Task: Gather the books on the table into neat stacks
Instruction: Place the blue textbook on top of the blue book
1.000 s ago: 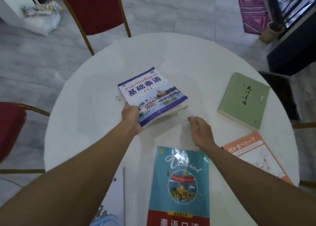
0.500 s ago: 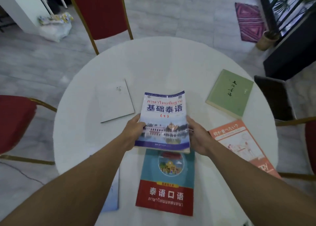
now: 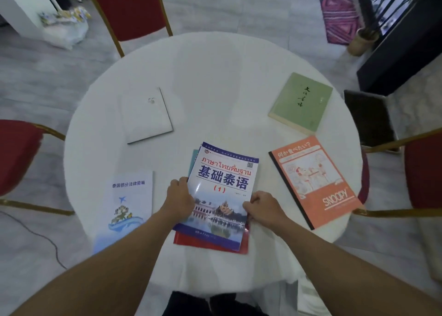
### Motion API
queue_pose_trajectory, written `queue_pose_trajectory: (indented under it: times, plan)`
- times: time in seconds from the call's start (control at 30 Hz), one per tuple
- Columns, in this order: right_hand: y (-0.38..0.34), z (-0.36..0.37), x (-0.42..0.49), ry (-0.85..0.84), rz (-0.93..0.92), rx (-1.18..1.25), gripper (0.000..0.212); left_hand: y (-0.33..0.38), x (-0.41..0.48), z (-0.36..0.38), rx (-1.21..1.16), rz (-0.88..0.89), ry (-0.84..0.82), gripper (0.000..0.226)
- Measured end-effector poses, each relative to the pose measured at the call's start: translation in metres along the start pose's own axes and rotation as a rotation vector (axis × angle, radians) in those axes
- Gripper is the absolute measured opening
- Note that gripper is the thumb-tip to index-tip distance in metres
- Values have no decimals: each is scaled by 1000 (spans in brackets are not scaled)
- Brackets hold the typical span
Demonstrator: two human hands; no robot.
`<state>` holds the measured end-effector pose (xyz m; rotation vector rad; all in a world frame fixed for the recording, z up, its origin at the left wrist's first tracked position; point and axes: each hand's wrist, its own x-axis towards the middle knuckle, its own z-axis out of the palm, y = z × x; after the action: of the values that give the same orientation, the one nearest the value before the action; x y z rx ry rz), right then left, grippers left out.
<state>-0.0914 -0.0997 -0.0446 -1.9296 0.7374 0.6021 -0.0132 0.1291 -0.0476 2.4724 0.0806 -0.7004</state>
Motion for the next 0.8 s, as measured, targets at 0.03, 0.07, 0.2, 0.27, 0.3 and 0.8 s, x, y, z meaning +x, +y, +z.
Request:
queue_pose_trajectory:
  times: [0.03,0.07,0.2,0.27,0.3,0.8]
  plan:
    - [4,2,-2,33,-19,-55,18,-2,-4,3,15,18,4,41]
    - [6,3,-3,63,-41,-77,22,-3,-7,5,23,34,8,37]
    - [6,13,0,112,-189,-97,49,-3,-15,10,97,46,25,26]
    - [4,16,2,99,-194,-141,53,-4,-17,11,131,42,34,24]
    - [3,17,3,85,-176,-149,54,-4,-17,11,146,44,41,24]
    - [10,14,17,-17,-148,-152,73,-7,-9,5,223,43,45,27]
